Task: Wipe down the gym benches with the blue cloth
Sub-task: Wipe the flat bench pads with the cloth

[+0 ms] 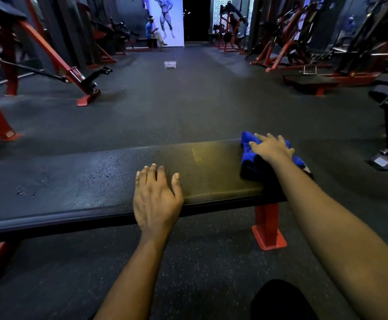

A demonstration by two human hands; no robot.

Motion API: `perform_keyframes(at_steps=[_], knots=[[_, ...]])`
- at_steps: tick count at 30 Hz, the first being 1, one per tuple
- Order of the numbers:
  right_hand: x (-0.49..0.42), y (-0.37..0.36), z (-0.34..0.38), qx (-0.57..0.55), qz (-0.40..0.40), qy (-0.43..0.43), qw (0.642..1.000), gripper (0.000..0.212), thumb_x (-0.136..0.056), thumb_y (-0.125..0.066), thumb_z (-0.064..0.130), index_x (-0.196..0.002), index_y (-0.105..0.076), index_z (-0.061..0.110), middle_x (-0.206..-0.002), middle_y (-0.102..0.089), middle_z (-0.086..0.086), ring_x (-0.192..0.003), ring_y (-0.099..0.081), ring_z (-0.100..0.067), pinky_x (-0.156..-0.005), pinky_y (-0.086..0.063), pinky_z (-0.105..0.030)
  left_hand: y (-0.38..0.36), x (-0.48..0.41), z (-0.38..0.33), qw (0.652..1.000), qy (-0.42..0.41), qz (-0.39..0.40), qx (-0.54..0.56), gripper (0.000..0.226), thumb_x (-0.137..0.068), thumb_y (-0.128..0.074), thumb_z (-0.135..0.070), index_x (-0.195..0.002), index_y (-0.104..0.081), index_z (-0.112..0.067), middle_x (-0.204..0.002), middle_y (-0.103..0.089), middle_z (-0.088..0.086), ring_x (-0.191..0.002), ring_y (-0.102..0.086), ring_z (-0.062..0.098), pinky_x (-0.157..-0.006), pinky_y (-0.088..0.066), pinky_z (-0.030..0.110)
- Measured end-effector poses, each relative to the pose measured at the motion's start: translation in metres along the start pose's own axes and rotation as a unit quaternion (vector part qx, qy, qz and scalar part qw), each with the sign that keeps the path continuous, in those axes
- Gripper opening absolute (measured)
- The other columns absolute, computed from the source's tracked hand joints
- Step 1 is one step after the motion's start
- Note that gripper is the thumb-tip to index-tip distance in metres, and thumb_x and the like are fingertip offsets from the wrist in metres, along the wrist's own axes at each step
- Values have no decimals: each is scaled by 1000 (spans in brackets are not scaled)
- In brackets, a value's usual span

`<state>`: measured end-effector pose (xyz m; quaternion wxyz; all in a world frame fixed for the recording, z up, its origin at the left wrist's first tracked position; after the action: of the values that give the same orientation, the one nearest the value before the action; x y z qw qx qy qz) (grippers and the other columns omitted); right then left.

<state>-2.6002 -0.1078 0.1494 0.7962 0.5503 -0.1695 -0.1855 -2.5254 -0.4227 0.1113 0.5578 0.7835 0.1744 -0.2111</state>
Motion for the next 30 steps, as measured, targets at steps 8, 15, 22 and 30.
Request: perform_keyframes(at_steps=[8, 15, 22, 30], knots=[[108, -44, 52, 65, -75, 34, 994, 59, -98, -28, 54, -154, -23, 39, -166, -14, -3, -152, -6, -31, -116, -8, -64, 0, 0, -3, 1000, -4, -1, -11, 58, -100, -27, -48, -127, -59, -8, -134, -57, 14, -129, -48, 30, -116, -31, 43], [115, -36, 3, 7, -161, 45, 986, 51, -95, -42, 51, -145, -45, 40, -160, -32, 4, -151, -16, -23, -118, -17, -56, 2, 2, -2, 1000, -10, 1, 0, 53, -102, -30, -45, -124, -59, -8, -133, -58, 14, -128, -48, 30, -114, -32, 44], [46, 4, -46, -23, -85, -109, 990, 54, -95, -37, 44, -149, -37, 37, -162, -26, -1, -149, -18, -32, -115, -16, -59, 2, 1, -4, 1000, -7, -4, 3, 53, -101, -31, -44, -122, -61, -6, -129, -61, 15, -124, -50, 30, -111, -37, 46], [-27, 10, 18, 69, 17, -41, 997, 59, -94, -36, 46, -152, -30, 36, -162, -22, -8, -145, -20, -43, -114, -11, -67, -2, 0, -5, 1000, -19, -8, -21, 57, -101, -28, -48, -123, -61, -7, -130, -59, 15, -124, -49, 31, -112, -34, 44]])
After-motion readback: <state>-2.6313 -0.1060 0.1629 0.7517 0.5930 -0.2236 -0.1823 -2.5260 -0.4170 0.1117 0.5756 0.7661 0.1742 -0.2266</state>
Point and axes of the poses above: each hand's wrist, its own x-axis away from the middle knuckle, its own y-axis out of the back of the hand, z = x × y, the point moved 3 cm from there along -x, towards the middle knuckle
